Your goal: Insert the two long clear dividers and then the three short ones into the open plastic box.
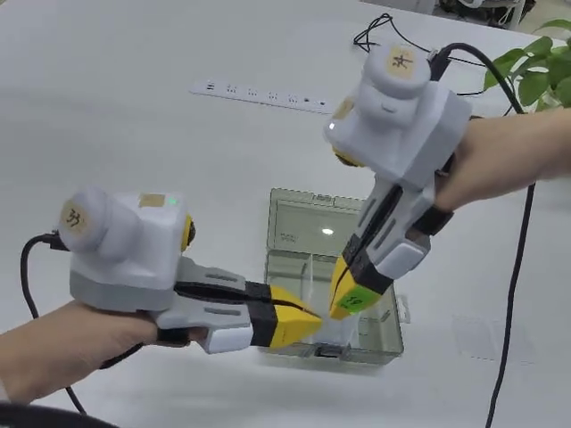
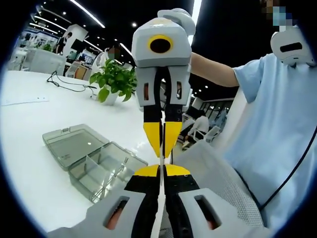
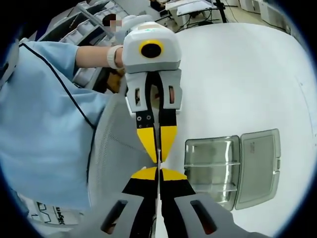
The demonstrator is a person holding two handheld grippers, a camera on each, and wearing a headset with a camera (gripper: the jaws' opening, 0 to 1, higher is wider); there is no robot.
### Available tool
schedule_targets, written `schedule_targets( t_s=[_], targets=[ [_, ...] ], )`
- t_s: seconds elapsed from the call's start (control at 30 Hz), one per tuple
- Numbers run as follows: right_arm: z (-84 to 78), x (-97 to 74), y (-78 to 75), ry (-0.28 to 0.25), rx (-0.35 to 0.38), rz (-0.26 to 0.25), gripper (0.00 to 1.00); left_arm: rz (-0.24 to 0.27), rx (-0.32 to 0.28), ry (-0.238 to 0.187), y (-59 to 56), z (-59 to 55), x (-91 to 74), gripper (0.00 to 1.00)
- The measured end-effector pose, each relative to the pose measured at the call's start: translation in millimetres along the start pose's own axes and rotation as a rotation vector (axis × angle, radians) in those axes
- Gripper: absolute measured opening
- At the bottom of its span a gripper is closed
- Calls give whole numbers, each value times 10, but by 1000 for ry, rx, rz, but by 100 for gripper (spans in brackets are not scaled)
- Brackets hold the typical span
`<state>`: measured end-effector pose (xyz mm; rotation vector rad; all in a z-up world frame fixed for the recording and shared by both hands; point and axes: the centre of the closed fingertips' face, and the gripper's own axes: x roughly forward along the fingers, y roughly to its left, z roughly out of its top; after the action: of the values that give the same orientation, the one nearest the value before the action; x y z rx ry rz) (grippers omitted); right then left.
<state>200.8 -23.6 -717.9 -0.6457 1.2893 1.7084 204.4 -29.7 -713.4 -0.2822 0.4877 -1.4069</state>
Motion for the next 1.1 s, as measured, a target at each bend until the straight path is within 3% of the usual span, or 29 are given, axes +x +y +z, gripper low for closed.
schedule_targets(
  t_s=[0.2, 0.37, 0.67, 0.93, 1.1],
  targets=[
    [-62, 11, -83, 12, 3, -24, 2, 48, 23, 5, 115, -49, -37, 1],
    [-65, -16, -218, -20, 18, -68, 2, 110, 28, -2, 235, -80, -140, 12],
    [0, -56, -527, -73, 22, -210, 2, 195, 44, 15, 369, -159, -268, 36],
    [77, -50, -641, -104, 8, -274, 2, 258, 83, 22, 448, -174, -350, 55],
    [137, -60, -716, -135, -9, -316, 2, 301, 120, 54, 491, -219, -414, 69]
  ],
)
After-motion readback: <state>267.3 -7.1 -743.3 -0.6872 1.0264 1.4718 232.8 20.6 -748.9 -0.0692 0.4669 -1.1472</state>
